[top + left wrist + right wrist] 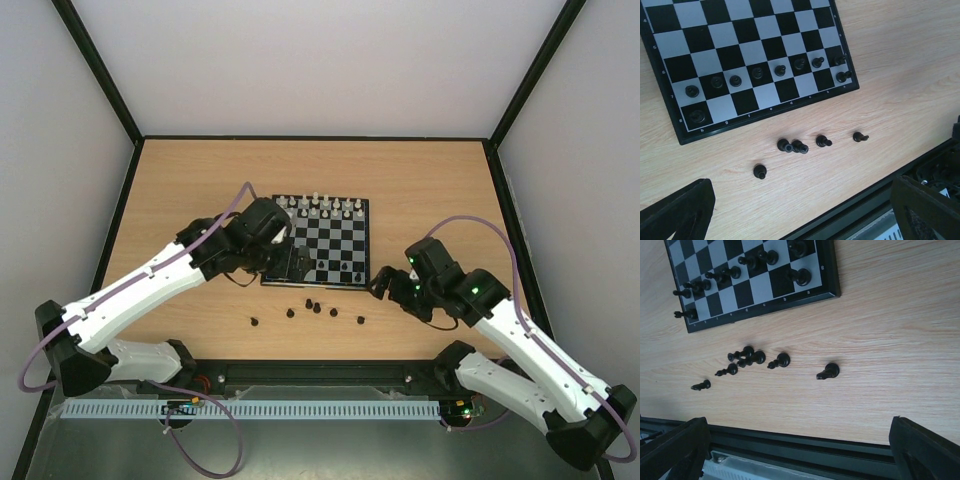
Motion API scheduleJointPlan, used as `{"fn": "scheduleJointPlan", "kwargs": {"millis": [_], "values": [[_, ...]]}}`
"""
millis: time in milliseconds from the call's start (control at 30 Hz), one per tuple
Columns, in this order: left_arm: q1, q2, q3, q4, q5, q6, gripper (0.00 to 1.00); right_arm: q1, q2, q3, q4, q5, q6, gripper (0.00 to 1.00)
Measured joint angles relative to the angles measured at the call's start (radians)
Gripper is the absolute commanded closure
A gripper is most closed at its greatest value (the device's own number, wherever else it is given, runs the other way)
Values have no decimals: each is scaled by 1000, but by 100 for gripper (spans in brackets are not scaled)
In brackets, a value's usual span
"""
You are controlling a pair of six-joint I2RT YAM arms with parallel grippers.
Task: Set up the chess pieces on the board
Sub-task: Pick up the chess piece at the center of the board.
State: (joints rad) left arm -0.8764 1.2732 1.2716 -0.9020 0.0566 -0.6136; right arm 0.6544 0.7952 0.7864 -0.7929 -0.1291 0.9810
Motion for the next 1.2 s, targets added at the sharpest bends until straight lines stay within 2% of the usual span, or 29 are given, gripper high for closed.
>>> {"fn": "scheduleJointPlan", "kwargs": {"millis": [267, 433, 633, 900, 1200], "values": [[24, 26, -46, 9, -86, -85, 1, 0, 133, 19, 10, -8, -130, 1], [29, 84, 15, -31, -90, -163, 1, 0, 156, -19, 9, -55, -180, 0], [53, 75, 60, -96, -55, -142, 1, 0, 260, 13, 0, -50, -171, 8], [139, -24, -22, -131, 1, -101, 1, 34, 368, 227, -24, -27, -192, 15], [186, -29, -29, -124, 28, -95, 1, 94, 415, 180, -42, 14, -274, 32]]}}
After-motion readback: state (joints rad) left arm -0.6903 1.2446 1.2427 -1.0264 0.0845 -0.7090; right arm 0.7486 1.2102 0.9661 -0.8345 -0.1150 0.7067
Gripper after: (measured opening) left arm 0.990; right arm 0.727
